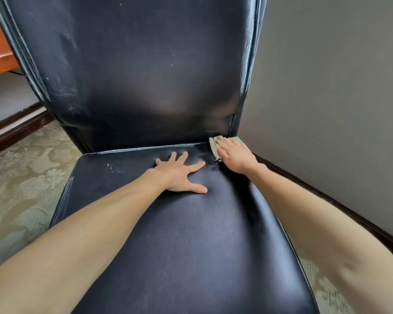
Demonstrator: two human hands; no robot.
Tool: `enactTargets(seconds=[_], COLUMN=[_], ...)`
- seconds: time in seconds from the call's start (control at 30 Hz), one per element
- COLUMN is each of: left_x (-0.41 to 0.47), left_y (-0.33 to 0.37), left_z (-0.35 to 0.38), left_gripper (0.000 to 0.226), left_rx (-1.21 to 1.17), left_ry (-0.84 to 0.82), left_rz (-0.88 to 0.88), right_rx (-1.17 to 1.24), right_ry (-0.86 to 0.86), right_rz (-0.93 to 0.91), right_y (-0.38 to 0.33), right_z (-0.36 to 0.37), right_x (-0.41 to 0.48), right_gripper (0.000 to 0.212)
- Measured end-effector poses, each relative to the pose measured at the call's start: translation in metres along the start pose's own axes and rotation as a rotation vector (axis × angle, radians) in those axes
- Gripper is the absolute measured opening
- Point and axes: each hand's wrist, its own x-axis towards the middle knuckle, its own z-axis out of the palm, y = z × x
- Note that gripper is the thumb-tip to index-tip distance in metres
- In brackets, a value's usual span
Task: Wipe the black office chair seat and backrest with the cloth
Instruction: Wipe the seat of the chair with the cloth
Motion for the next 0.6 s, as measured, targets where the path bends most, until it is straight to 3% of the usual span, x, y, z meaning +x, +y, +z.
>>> enactTargets(seconds=[0.2, 0.43, 0.6], left_x=[-0.001, 0.003, 0.002], left_y=[0.007, 0.016, 0.020], left_z=[0.002, 0.002, -0.001], left_gripper=[0.090, 0.092, 0.093], left_rx=[0.030, 0.012, 0.032], left_ry=[0.006, -0.013, -0.035], left_rz=[0.069, 0.148, 0.155], right_rx=[0.092, -0.068, 0.027], right_ry=[0.019, 0.135, 0.019], right_rz=[0.128, 0.037, 0.008], right_y=[0.023, 0.025, 0.000], right_z=[0.008, 0.010, 0.000], right_x=[-0.030, -0.047, -0.046], right_gripper=[0.049, 0.032, 0.045])
